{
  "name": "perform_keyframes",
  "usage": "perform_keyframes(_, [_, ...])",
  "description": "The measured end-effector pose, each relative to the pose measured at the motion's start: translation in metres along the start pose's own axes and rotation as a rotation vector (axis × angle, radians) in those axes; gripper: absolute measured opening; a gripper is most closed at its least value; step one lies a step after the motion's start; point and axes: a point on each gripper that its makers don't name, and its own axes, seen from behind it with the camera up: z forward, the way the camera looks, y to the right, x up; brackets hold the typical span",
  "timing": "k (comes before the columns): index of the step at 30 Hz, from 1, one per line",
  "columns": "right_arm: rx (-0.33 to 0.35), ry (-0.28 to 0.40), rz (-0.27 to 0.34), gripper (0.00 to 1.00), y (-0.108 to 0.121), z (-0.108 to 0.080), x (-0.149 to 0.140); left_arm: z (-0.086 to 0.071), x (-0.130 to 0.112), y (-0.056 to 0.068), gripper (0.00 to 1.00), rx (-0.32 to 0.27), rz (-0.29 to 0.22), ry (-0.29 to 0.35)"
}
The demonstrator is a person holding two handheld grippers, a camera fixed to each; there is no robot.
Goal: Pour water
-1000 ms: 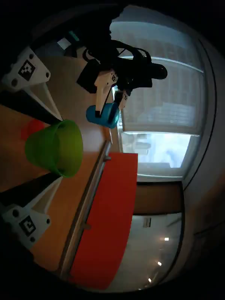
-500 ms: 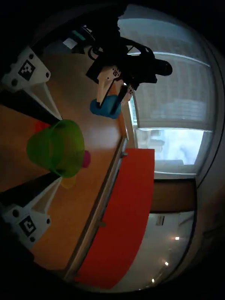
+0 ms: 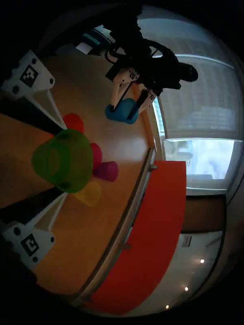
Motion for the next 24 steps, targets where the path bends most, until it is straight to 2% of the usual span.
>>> perform_keyframes(6, [0.011,-0.057,0.001,0.88,0.002,0.009,-0.020,0.015,-0.020,0.007,0.85,-0.032,0.012,-0.061])
perform_keyframes(14, [0.025,-0.119,0.004,0.88,0.004,0.018,-0.042,0.033,-0.042,0.014,0.85,-0.073,-0.001,-0.132])
perform_keyframes(24, [0.030,-0.173,0.009,0.88,0.008,0.031,-0.064,0.050,-0.058,0.019,0.85,-0.094,0.007,-0.172])
